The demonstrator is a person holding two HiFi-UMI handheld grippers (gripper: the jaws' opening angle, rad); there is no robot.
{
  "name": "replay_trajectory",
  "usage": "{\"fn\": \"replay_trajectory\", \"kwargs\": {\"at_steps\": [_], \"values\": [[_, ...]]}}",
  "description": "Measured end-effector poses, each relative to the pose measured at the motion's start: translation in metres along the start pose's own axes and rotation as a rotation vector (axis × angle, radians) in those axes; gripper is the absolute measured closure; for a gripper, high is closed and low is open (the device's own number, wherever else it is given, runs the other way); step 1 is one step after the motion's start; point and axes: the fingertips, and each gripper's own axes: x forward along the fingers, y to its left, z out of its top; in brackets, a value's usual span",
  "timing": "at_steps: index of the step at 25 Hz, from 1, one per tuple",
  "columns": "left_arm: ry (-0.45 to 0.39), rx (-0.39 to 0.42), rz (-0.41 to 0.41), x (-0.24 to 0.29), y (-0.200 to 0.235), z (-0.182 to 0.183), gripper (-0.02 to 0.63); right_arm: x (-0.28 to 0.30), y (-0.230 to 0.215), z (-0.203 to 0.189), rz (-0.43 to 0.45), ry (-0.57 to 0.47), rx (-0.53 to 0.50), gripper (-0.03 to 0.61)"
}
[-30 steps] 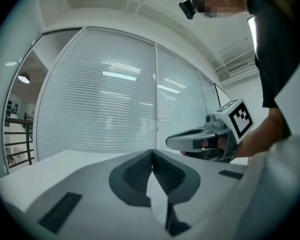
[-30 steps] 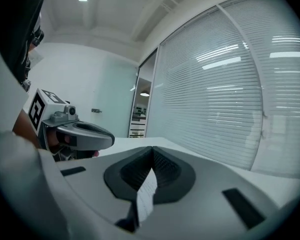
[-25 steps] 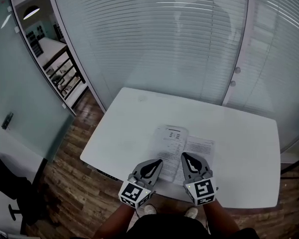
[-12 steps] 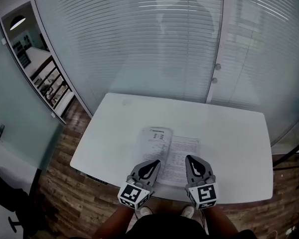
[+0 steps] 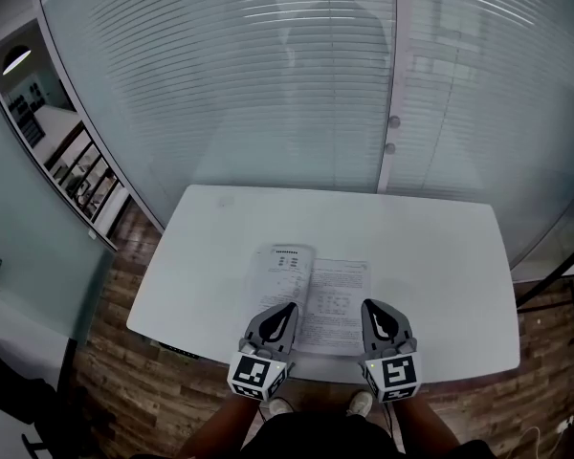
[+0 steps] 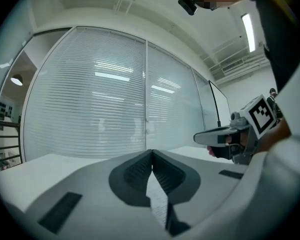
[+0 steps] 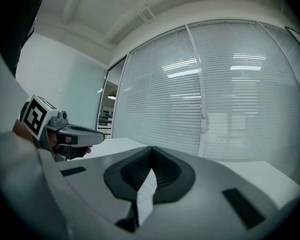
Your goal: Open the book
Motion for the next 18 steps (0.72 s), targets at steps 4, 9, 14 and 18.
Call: {"fn": "replay_trajectory", "kwargs": {"at_steps": [4, 9, 14, 18], "values": [[0.016, 0.005, -0.016, 0.006, -0.008, -0.005, 0.598, -0.008, -0.008, -0.004, -0.03, 0.002, 0.003, 0.572], [0.004, -0.003, -0.019, 0.006, -0.013, -0.004, 0.598, -0.017, -0.02, -0.008, -0.065, 0.007, 0.006, 0.572], [0.003, -0.004, -0.017, 0.007, -0.012, -0.002, 0.598, -0.021, -0.023, -0.008, -0.082, 0.007, -0.007, 0.574], [0.012, -0.012, -0.03, 0.007, -0.013, -0.006, 0.598, -0.022, -0.019, -0.004, -0.082, -0.001, -0.01, 0.574]]}}
